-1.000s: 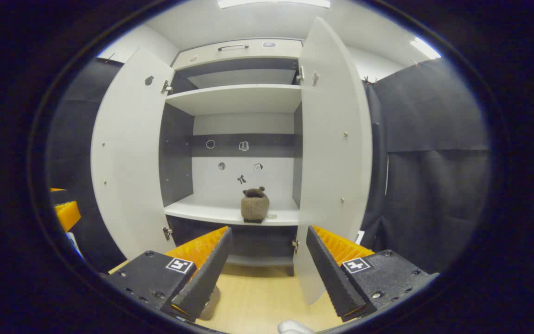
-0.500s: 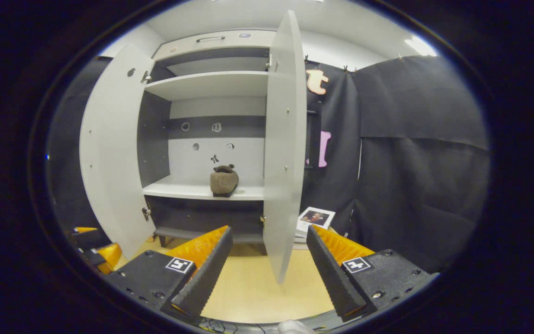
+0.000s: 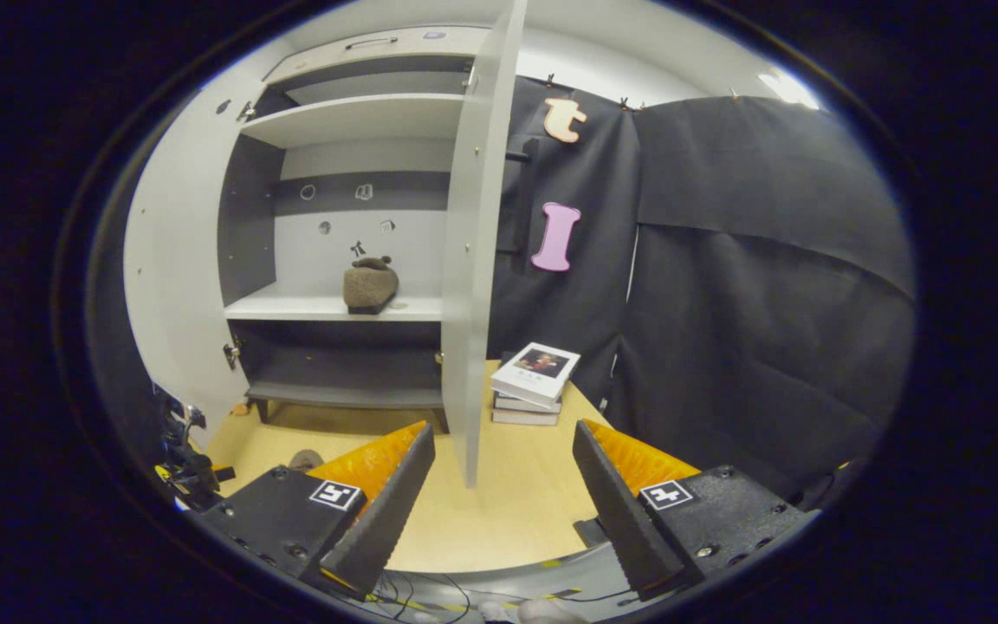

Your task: Grab one shoe with the right hand and put it into the shoe cabinet, grab the other shoe with the left hand and put it into the shoe cabinet; then close the right door with the right hand and the left door with the left hand.

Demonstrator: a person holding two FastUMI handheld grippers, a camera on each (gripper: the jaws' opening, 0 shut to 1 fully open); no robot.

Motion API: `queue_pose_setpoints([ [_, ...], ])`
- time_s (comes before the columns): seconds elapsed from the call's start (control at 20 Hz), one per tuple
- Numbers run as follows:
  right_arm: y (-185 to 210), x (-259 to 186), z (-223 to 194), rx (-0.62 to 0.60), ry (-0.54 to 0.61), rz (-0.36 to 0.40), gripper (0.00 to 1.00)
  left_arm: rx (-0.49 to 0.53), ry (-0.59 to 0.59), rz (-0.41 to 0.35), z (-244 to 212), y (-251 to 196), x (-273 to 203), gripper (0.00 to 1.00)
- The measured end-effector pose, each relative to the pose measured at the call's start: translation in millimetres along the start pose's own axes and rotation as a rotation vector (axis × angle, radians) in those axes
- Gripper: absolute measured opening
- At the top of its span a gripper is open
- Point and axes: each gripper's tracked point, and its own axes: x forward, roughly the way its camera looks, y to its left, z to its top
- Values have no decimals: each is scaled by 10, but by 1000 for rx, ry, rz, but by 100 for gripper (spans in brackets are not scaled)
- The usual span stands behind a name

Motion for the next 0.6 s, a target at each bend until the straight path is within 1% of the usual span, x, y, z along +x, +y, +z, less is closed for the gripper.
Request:
queue_pose_setpoints([
  [0.1, -26, -1, -40, 6, 18, -12, 100, -15, 35, 2, -76, 9, 172, 97],
  [0.3, -57, 21, -127, -8, 45, -22, 100, -13, 54, 11, -72, 39, 519, 97],
  [0.5, -59, 109, -169, -2, 64, -20, 100, -32, 63, 42, -102, 60, 771, 97],
  [0.6, -62, 130, -152, -12, 61, -20, 100, -35, 70, 32, -120, 59, 912, 96],
])
